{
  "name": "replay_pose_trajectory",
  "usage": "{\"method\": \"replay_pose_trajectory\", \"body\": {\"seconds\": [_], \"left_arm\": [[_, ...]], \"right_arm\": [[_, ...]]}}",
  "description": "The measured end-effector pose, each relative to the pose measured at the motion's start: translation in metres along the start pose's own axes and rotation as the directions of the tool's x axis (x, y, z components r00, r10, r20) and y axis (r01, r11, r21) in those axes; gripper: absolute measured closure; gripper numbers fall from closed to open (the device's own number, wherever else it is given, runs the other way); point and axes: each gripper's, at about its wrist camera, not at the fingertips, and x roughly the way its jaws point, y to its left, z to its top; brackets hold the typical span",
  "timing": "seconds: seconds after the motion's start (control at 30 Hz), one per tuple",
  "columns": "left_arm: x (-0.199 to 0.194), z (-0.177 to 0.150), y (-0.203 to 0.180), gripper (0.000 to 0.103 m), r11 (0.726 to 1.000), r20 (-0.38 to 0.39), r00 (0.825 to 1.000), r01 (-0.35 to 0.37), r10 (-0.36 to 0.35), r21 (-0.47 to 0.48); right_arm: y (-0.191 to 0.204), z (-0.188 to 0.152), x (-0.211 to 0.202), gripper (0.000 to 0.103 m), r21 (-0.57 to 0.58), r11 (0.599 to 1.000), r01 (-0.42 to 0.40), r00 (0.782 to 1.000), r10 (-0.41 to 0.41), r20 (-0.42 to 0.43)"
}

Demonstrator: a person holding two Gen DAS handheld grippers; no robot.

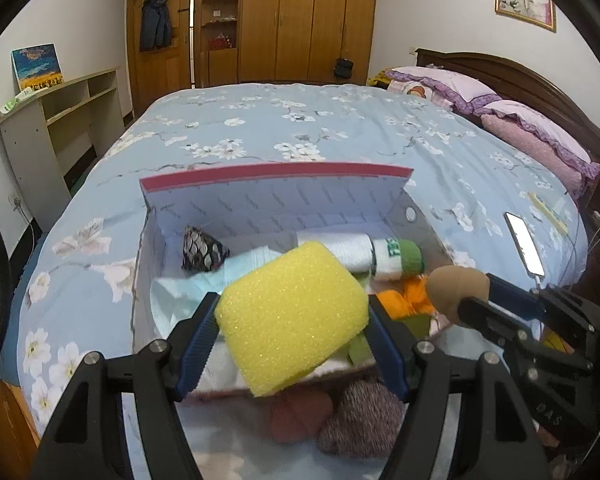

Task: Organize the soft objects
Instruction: 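Carry the sponge and cork ball into the box and open both grippers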

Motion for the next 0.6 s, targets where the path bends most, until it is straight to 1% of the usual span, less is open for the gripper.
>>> {"method": "replay_pose_trajectory", "body": {"seconds": [0.17,0.3,0.6], "left_arm": [[0.014,0.014,0.005,0.029,1.000,0.001,1.000,-0.012,0.012,-0.007],[0.028,0.025,0.010,0.029,1.000,-0.002,1.000,-0.024,0.024,-0.015],[0.064,0.042,0.023,0.029,0.998,-0.031,0.999,-0.046,0.045,-0.043]], "right_arm": [[0.002,0.008,0.010,0.073,-0.008,1.000,-0.011,1.000,0.011,0.007],[0.000,0.010,0.018,0.073,-0.006,1.000,-0.003,1.000,0.003,0.010],[-0.007,0.009,0.038,0.073,0.010,1.000,0.002,1.000,-0.002,-0.012]]}}
